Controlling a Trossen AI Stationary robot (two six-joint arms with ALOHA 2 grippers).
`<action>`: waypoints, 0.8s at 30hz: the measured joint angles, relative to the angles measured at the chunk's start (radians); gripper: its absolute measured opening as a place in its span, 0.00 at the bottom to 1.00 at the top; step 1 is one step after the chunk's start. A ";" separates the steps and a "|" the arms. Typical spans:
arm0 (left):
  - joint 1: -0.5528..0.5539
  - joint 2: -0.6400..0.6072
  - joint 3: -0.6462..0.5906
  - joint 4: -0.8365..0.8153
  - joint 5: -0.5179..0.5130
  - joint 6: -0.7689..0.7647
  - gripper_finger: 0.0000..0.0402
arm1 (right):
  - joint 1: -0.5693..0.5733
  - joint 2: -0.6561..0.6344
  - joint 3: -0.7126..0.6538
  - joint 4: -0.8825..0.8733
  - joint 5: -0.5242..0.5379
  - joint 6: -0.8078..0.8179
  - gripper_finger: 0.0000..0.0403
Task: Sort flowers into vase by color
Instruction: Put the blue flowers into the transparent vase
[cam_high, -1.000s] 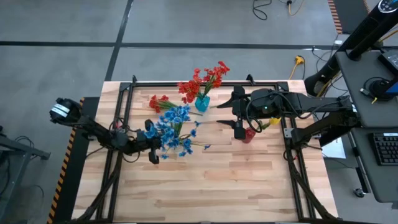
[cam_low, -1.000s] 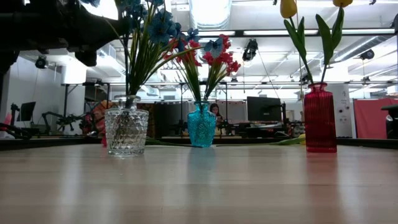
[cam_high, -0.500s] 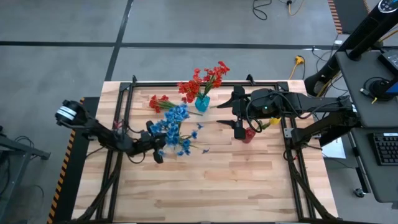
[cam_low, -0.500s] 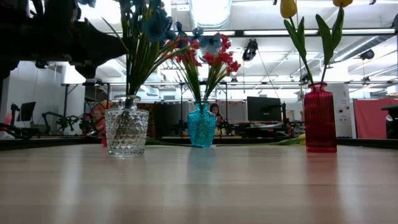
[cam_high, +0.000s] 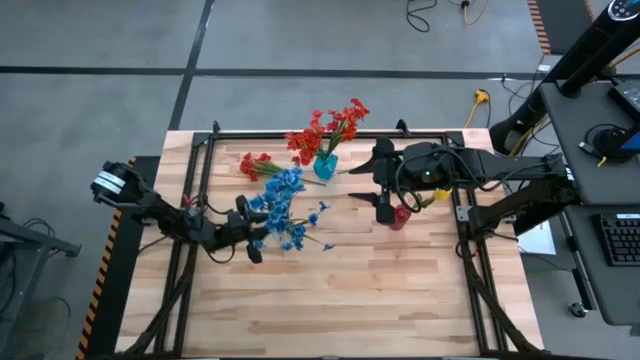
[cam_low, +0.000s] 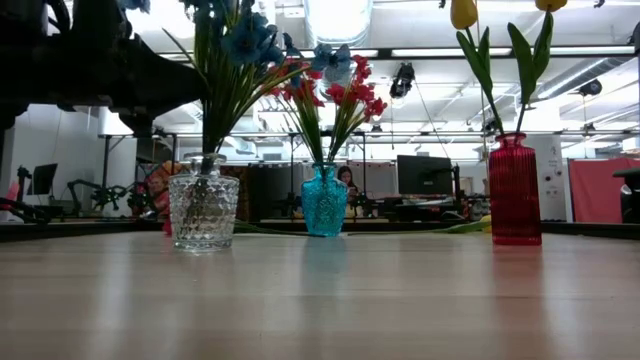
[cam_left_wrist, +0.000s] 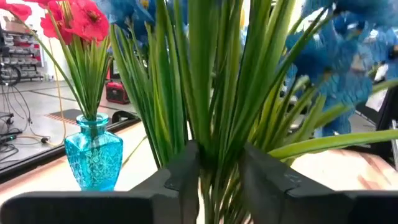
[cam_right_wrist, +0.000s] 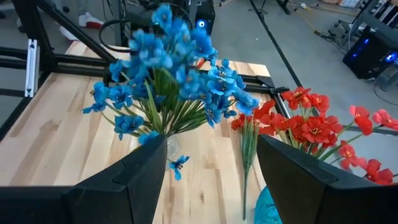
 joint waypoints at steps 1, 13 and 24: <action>-0.005 0.000 -0.004 -0.002 0.000 0.000 0.25 | 0.000 0.000 0.000 0.000 0.000 0.012 0.60; -0.058 -0.016 -0.086 -0.016 -0.002 -0.110 0.43 | 0.000 -0.001 0.003 0.000 0.109 0.096 0.60; -0.075 -0.017 -0.084 -0.054 -0.006 -0.144 0.51 | 0.000 -0.002 0.003 -0.001 0.131 0.137 0.60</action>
